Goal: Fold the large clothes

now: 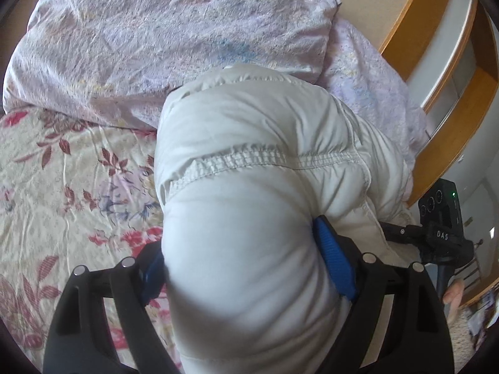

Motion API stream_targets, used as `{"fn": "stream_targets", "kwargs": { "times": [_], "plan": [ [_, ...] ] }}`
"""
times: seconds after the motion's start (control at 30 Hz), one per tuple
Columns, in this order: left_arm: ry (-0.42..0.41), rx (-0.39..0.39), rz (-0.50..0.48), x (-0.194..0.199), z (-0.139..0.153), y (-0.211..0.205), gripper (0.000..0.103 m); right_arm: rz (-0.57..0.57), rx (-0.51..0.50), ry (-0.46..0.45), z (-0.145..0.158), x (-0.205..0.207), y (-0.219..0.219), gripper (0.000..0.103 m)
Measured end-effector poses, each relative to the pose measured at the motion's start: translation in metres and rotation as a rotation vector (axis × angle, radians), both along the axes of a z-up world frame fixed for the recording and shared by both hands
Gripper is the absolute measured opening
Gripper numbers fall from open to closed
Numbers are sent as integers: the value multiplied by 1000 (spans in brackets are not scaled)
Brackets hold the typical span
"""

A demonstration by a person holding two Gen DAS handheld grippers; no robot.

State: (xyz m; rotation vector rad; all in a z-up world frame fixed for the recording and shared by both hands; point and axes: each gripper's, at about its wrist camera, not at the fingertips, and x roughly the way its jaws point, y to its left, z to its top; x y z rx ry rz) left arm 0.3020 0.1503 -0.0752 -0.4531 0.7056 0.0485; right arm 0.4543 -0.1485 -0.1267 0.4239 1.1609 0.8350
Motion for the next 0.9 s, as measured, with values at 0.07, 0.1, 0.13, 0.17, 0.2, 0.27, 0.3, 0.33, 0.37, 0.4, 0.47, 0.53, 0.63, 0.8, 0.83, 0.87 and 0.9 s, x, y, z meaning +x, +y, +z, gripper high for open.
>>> {"fn": "stream_targets", "kwargs": {
  "times": [0.07, 0.1, 0.13, 0.17, 0.2, 0.27, 0.3, 0.33, 0.37, 0.4, 0.47, 0.53, 0.63, 0.8, 0.83, 0.87, 0.9],
  "plan": [
    [8, 26, 6, 4, -1, -2, 86, -24, -15, 1, -5, -1, -3, 85],
    [16, 26, 11, 6, -1, -2, 88, -32, -21, 1, -6, -1, -2, 86],
    [23, 31, 18, 6, 0, -3, 89, -37, -24, -1, -6, -2, -2, 86],
    [22, 49, 26, 5, 1, -4, 90, -46, -34, -8, -3, -6, -5, 86],
    [19, 76, 34, 4, 3, -5, 91, -54, -44, -17, 0, -10, -7, 86],
    [7, 154, 53, -4, 11, -13, 91, -72, -78, -49, 12, -20, -17, 86],
    [1, 182, 65, -8, 15, -15, 90, -80, -91, -62, 18, -22, -18, 86],
    [-11, 218, 83, -15, 21, -17, 90, -95, -117, -94, 27, -28, -24, 86],
    [-29, 247, 97, -21, 27, -19, 90, -126, -156, -141, 39, -35, -32, 86],
    [-51, 267, 110, -29, 33, -21, 90, -160, -202, -200, 50, -42, -39, 86],
    [-78, 292, 124, -36, 44, -22, 90, -231, -274, -329, 74, -56, -51, 86],
    [-79, 295, 114, -35, 51, -26, 90, -258, -279, -422, 95, -67, -57, 86],
    [-53, 282, 89, -29, 54, -34, 90, -238, -292, -574, 117, -92, -39, 85],
    [-2, 358, 61, -15, 49, -49, 90, -169, -458, -787, 120, -102, 26, 55],
    [4, 369, 57, -12, 49, -50, 90, -154, -464, -809, 119, -102, 34, 46],
    [9, 375, 55, -10, 48, -50, 90, -139, -468, -821, 118, -102, 40, 42],
    [13, 376, 53, -8, 47, -50, 90, -129, -473, -827, 118, -103, 45, 41]
  ]
}}
